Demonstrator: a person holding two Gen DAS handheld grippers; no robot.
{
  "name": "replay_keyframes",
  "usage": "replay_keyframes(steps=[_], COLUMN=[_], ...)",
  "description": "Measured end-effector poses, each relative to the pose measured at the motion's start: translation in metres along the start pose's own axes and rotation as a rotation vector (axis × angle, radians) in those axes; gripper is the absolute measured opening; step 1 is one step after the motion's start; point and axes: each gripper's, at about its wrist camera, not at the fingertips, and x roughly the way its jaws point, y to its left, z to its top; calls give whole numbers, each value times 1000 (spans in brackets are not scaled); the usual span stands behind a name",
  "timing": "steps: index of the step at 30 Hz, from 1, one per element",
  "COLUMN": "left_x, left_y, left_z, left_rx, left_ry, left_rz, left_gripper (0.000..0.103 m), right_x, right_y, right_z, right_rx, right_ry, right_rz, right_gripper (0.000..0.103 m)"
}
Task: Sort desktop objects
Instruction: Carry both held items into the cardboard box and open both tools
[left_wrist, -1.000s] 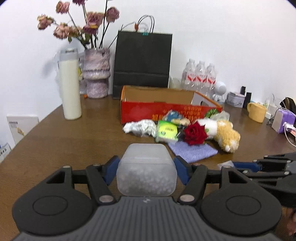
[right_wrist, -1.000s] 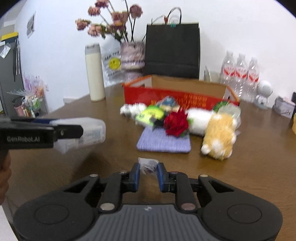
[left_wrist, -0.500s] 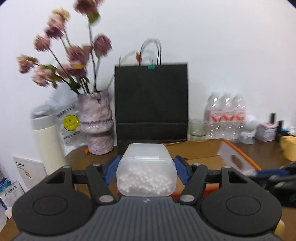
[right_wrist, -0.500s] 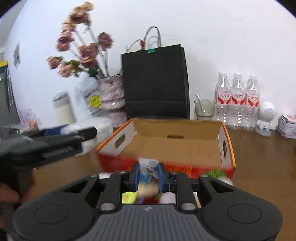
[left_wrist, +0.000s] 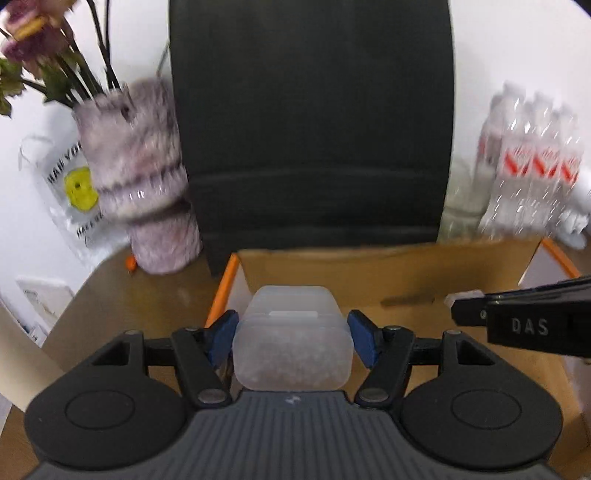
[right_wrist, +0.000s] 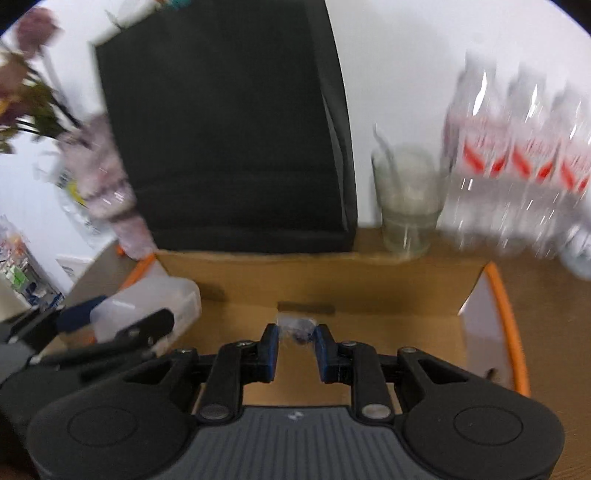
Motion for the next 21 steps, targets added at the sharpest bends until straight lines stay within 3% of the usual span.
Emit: replay_keyframes(steps=[3, 5, 10, 14, 21], left_x=[5, 3, -9, -28, -77], left_y=[1, 9, 22, 25, 37], left_z=[-1, 4, 22, 28, 25], left_rx=[-1, -34, -66, -53, -79], left_ry=[10, 13, 36, 94, 133], left_rz=[25, -4, -15, -42, -91], left_gripper=[69, 69, 75, 85, 98], right_x=[13, 9, -9, -35, -85], right_y=[3, 1, -6, -12, 2], right_z=[0, 0, 12, 20, 10], right_rx=[-25, -8, 12, 68, 65], right_ry=[39, 36, 45, 45, 57], right_rz=[-61, -46, -43, -49, -75], right_gripper=[31, 56, 60, 72, 83])
